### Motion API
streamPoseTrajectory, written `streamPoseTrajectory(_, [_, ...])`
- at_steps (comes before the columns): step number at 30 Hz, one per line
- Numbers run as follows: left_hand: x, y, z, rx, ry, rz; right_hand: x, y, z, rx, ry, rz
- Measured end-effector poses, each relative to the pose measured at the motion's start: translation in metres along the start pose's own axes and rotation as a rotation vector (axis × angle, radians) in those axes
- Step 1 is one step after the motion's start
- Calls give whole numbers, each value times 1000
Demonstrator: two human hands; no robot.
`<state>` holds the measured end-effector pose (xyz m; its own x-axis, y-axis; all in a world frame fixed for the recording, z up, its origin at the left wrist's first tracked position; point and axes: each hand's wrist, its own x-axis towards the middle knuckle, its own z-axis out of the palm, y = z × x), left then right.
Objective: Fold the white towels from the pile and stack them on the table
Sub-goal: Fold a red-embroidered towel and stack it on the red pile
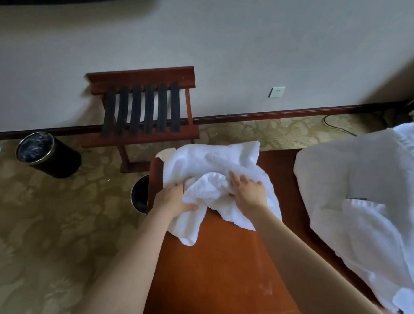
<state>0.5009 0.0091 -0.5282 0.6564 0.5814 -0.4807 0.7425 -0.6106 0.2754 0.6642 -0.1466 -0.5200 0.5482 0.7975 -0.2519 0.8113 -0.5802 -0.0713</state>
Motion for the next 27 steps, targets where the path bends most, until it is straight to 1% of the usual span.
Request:
streamPoseTrajectory(2, [15, 2, -14, 78, 35, -43, 15, 0, -10, -14, -14, 27])
streamPoseTrajectory(3, [20, 4, -22, 135, 67, -58, 22, 1, -17, 6, -47, 46])
streamPoseTrajectory(5, [26, 9, -41, 226, 172, -71, 30, 5, -30, 49, -106, 73])
streamPoseTrajectory(6, [27, 11, -52, 252, 225, -78, 31, 8, -37, 48, -88, 71])
streamPoseTrajectory(9, [23, 15, -86, 344, 337, -73, 29, 14, -61, -45, 79, 51])
streamPoseTrajectory(11, [14, 20, -108, 416, 421, -52, 27, 15, -78, -43, 190, 36])
streamPoseTrajectory(13, [0, 24, -122, 434, 488, -29, 21, 15, -95, -23, 286, -1])
streamPoseTrajectory(15, [-19, 26, -124, 456, 486, -11, 9, 16, -107, -41, 341, -45])
streamPoseTrajectory(17, [-40, 24, -117, 465, 480, 16, -9, 18, -113, -56, 360, -81])
streamPoseTrajectory(19, [-61, 21, -103, 422, 472, 57, -30, 20, -112, -81, 316, -113])
streamPoseTrajectory(21, [-83, 19, -86, 384, 448, 102, -55, 22, -104, -136, 207, -138])
streamPoseTrajectory(24, [-115, 18, -56, 379, 376, 178, -98, 25, -82, -175, 74, -101])
streamPoseTrajectory(27, [-144, 19, -23, 376, 273, 196, -134, 26, -55, -201, -40, -71])
